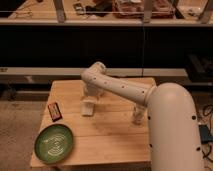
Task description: Place the white sponge in the ceramic bowl
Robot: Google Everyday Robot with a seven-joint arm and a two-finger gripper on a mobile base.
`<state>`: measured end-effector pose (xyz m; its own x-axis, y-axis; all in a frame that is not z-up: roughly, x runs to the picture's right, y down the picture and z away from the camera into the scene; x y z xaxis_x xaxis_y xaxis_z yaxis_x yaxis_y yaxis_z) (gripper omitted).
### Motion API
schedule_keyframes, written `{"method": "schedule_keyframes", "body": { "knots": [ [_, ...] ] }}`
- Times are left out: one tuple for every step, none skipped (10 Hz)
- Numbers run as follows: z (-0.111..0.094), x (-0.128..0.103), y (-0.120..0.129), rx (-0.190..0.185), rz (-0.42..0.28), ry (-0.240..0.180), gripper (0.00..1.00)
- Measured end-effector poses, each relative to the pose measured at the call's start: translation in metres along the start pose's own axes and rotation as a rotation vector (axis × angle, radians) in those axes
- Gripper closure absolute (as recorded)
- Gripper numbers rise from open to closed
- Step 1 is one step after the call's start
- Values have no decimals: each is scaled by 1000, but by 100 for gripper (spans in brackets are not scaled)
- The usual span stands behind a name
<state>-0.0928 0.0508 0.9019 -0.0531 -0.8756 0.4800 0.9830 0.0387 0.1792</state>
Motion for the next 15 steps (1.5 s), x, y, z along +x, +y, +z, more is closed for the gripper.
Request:
{"method": "schedule_keyframes", "body": {
  "knots": [
    [7,-3,0,-12,-24,-8,35],
    [14,-5,1,-13,-28,-17,35],
    [17,-7,4,-14,-25,-21,35],
    [21,-9,3,-11,-25,-31,35],
    [26,-11,-2,-8,-29,-42,35],
    [29,-14,-3,-7,-29,-52,35],
    [32,-15,-3,-3,-27,-58,35],
    [35,-18,-4,0,-27,-69,35],
    [41,-23,-6,-5,-34,-84,35],
    [44,-25,-6,-8,-36,-91,35],
    [47,-26,-3,-14,-34,-99,35],
    [48,-26,-3,-11,-27,-103,40],
    [48,-25,-5,-5,-23,-103,47],
    [47,-24,-9,10,-17,-101,57],
    [45,-22,-18,34,-11,-101,70]
  ]
}}
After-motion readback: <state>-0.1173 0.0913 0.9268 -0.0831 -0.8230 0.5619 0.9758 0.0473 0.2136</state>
